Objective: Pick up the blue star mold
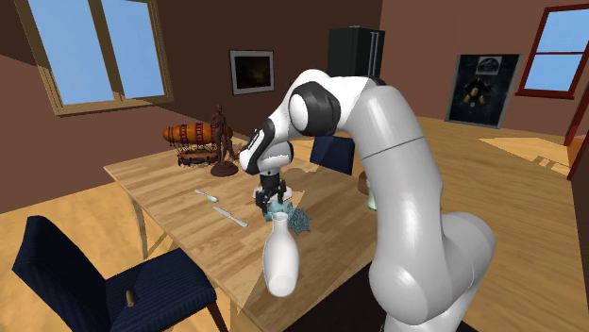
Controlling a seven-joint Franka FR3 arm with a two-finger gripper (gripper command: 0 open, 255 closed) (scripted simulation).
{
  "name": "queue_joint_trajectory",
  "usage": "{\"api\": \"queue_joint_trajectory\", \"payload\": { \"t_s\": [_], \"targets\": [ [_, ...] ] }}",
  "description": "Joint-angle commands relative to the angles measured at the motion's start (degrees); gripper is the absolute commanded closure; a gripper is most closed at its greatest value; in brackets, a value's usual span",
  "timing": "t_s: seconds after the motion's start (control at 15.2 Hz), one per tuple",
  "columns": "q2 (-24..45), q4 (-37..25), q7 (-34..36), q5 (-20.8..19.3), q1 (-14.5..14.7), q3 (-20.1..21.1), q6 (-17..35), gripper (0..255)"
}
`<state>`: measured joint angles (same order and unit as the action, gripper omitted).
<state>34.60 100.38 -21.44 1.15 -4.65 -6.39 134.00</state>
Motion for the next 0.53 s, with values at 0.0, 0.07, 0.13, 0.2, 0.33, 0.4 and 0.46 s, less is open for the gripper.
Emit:
{"api": "queue_joint_trajectory", "payload": {
  "t_s": [0.0,0.07,0.13,0.2,0.33,0.4,0.46],
  "targets": [
    [1.2,-0.4,-0.1,0.1,-0.1,0.1,0.9,0],
    [1.8,-0.4,-0.1,0.1,-0.1,0.1,1.4,0],
    [2.3,-0.4,-0.1,0.2,-0.1,0.2,1.9,0],
    [2.9,-0.5,-0.1,0.2,-0.2,0.2,2.4,0],
    [4.3,-0.7,-0.1,0.3,-0.2,0.3,3.7,0],
    [4.3,-0.7,-0.1,0.3,-0.2,0.3,3.7,0],
    [4.3,-0.7,-0.1,0.3,-0.2,0.3,3.7,0]
  ]
}}
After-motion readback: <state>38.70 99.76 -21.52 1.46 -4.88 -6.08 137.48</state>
